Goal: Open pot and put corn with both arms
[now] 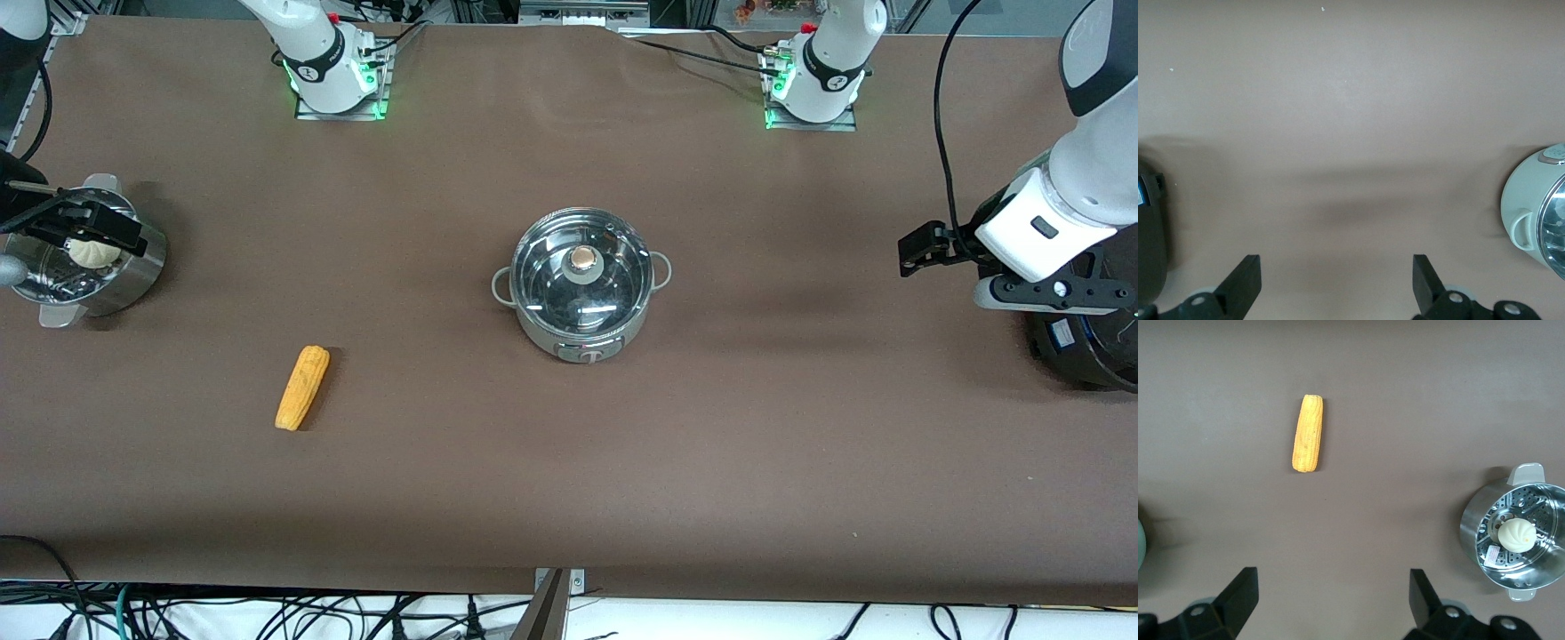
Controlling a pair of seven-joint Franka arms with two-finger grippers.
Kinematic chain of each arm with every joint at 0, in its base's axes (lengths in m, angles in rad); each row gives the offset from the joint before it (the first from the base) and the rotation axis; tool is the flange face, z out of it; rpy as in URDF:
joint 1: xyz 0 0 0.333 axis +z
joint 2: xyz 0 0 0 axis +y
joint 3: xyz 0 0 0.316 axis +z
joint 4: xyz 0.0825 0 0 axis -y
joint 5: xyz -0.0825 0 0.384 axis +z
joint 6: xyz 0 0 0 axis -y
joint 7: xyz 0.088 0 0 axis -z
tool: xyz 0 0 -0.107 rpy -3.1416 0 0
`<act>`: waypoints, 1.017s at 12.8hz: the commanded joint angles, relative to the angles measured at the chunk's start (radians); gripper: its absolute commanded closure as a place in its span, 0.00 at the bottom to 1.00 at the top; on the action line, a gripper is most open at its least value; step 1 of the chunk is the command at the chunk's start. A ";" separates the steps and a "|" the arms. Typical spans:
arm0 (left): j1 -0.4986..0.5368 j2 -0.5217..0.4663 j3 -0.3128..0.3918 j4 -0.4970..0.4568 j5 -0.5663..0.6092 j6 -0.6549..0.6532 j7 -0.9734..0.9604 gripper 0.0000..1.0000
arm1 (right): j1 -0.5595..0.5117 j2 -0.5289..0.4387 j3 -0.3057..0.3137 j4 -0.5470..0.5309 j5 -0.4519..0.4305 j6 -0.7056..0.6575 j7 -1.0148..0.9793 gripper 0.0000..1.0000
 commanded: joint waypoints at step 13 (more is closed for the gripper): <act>-0.154 0.023 -0.004 0.009 -0.030 -0.007 -0.019 0.00 | -0.002 0.093 0.010 0.005 -0.004 0.012 -0.003 0.00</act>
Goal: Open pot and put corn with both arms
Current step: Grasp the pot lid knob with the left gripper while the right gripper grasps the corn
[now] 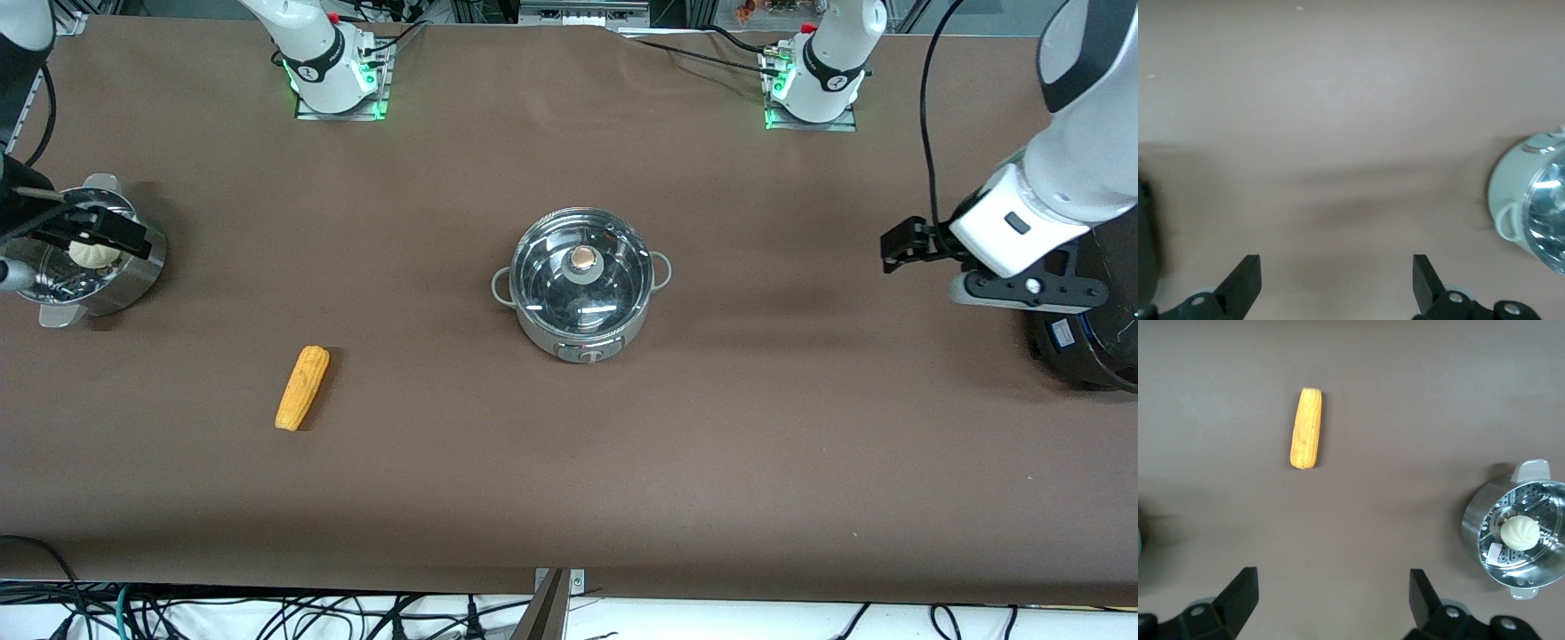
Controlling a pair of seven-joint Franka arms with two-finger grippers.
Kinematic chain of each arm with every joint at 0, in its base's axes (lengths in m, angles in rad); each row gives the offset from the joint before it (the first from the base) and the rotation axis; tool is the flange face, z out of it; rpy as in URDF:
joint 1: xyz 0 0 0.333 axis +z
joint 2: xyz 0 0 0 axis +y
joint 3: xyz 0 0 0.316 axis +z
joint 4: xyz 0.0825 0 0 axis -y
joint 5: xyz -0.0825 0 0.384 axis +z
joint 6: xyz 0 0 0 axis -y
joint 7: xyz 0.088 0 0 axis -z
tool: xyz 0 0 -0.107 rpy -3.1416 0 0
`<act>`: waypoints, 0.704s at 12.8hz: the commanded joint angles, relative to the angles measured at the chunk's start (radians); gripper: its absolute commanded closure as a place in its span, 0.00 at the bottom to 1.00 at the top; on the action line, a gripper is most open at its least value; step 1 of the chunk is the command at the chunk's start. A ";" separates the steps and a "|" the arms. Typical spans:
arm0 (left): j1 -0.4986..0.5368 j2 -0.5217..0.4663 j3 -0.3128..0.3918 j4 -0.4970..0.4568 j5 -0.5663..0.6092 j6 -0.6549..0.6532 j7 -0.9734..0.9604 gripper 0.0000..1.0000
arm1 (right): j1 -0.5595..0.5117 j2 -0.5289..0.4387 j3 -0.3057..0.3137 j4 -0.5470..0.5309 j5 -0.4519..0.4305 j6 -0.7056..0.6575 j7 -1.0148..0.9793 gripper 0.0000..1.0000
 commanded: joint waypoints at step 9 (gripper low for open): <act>-0.587 0.399 0.011 0.121 0.139 0.284 -0.715 0.00 | 0.030 0.458 0.015 -0.072 0.104 0.484 0.013 0.00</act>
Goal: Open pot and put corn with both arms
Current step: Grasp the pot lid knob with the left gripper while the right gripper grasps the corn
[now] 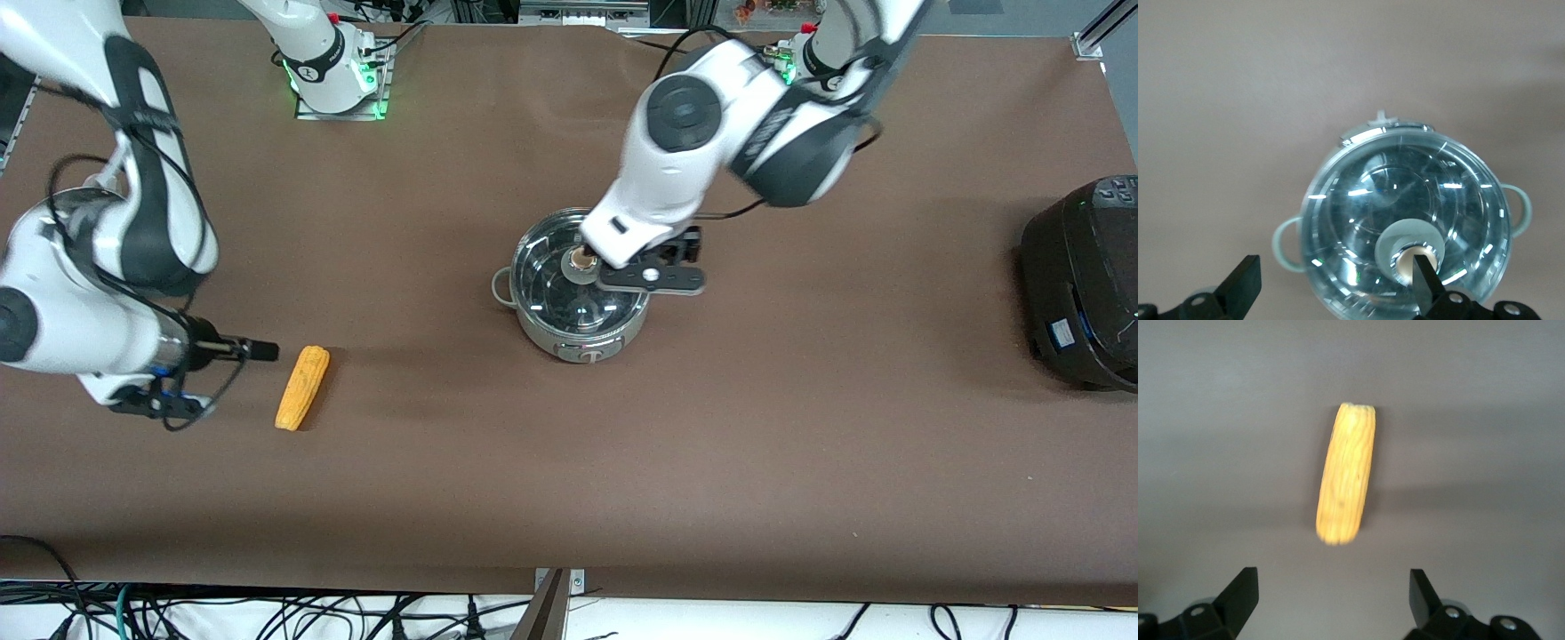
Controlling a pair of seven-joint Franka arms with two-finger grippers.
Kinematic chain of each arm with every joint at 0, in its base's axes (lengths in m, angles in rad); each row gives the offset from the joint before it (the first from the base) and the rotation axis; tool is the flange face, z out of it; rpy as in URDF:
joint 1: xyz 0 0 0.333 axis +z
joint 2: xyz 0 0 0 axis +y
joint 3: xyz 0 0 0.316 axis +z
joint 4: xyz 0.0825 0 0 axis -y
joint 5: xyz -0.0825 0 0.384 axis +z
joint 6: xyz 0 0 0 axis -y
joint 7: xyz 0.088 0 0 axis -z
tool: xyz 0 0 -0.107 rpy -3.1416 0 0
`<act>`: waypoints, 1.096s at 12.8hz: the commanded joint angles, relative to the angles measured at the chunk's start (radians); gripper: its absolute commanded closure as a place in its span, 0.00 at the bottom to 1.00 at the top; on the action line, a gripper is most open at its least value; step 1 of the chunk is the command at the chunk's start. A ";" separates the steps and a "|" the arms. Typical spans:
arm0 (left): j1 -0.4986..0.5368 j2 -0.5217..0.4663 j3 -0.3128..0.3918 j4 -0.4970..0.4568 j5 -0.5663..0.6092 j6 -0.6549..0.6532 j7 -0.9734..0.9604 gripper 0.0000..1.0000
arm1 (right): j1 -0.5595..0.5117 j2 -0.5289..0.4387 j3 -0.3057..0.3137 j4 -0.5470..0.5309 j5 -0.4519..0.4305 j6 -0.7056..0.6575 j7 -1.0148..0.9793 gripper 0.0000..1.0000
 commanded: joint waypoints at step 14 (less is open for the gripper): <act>-0.107 0.130 0.008 0.021 0.048 0.056 -0.077 0.99 | 0.026 0.141 0.005 -0.151 0.017 0.398 0.006 1.00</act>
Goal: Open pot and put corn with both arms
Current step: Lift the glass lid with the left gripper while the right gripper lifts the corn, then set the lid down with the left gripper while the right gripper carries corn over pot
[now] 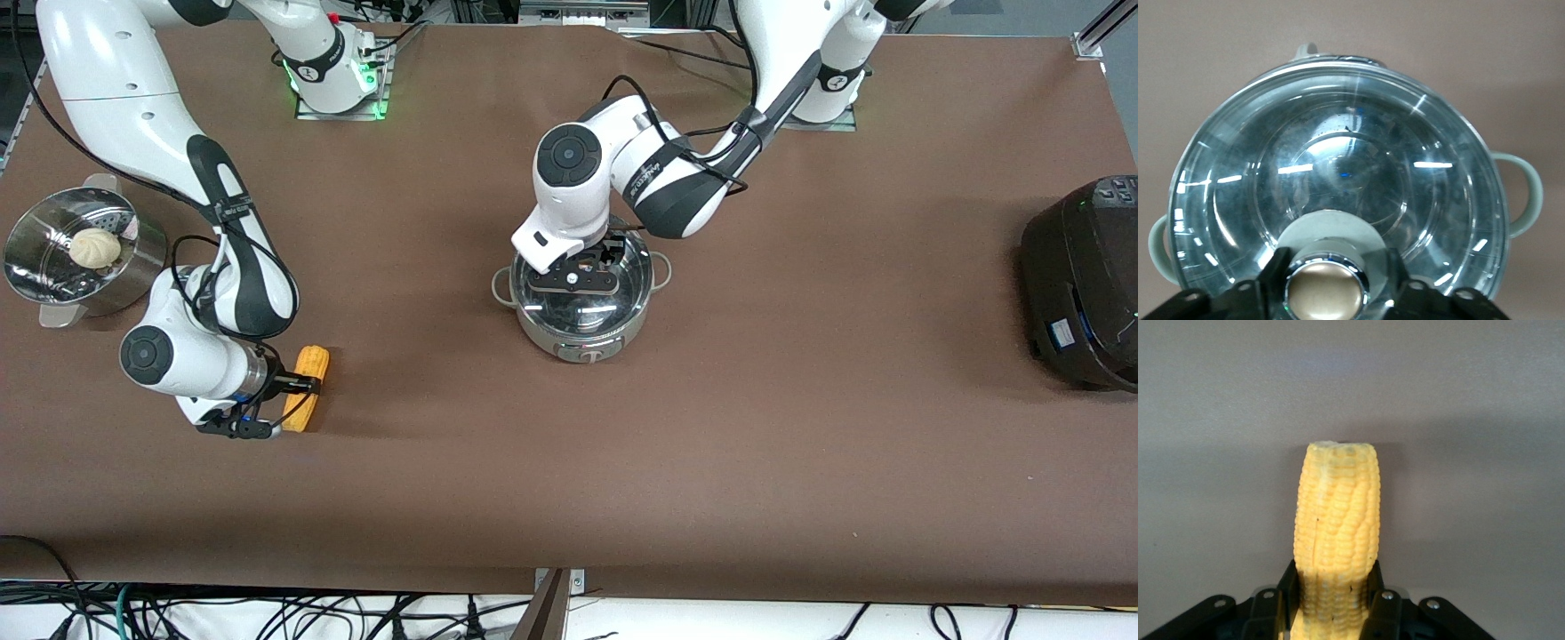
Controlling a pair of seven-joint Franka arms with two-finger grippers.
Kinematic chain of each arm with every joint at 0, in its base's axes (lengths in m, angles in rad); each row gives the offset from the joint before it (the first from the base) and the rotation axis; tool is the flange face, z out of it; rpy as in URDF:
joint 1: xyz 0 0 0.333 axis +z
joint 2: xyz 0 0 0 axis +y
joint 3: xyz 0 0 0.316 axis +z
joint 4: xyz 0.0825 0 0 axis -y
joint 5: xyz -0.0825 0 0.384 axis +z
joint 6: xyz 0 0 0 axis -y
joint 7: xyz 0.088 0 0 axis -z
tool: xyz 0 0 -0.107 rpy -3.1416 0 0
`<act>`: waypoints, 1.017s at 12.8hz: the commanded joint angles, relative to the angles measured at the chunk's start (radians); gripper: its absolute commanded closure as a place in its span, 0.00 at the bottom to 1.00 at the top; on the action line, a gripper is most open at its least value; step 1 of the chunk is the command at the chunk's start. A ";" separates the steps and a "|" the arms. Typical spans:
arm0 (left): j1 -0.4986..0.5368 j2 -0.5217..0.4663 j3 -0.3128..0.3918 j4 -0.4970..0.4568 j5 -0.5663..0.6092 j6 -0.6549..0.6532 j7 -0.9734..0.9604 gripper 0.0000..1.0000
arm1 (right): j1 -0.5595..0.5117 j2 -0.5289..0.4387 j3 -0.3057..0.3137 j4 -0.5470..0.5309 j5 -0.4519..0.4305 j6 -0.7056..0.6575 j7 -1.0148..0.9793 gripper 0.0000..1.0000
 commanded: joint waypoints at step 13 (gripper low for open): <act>0.620 -0.165 0.005 -0.233 0.024 -0.020 0.866 0.96 | 0.222 -0.244 0.367 0.150 -0.032 -0.281 0.548 1.00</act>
